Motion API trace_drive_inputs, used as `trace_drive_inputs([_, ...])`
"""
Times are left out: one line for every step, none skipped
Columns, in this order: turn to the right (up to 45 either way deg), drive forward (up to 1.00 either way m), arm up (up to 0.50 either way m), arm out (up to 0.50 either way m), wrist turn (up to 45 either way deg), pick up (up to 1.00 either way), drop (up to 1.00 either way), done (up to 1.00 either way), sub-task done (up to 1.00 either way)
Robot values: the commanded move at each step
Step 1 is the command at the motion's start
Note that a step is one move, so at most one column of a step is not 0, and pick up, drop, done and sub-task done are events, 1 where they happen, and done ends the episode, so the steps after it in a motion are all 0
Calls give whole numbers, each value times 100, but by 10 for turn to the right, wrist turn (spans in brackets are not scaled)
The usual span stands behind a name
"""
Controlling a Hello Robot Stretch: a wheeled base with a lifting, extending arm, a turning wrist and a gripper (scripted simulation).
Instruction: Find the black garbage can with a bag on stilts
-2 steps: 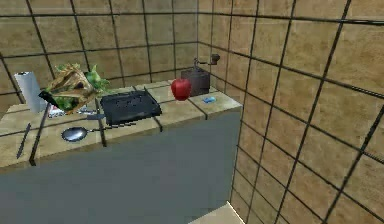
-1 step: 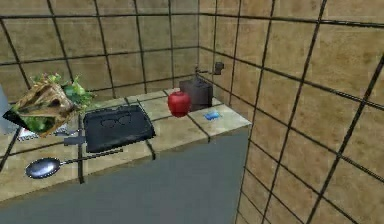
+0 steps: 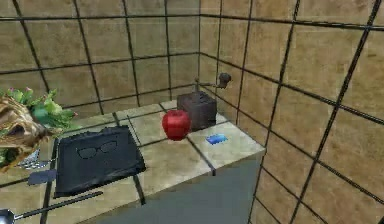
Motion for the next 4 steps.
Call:
trace_drive_inputs([-450, 0, 0, 0, 0, 0, 0, 0, 0])
trace_drive_inputs([-450, 0, 0, 0, 0, 0, 0, 0, 0])
trace_drive_inputs([-270, 0, 0, 0, 0, 0, 0, 0, 0])
trace_drive_inputs([0, 100, 0, 0, 0, 0, 0, 0, 0])
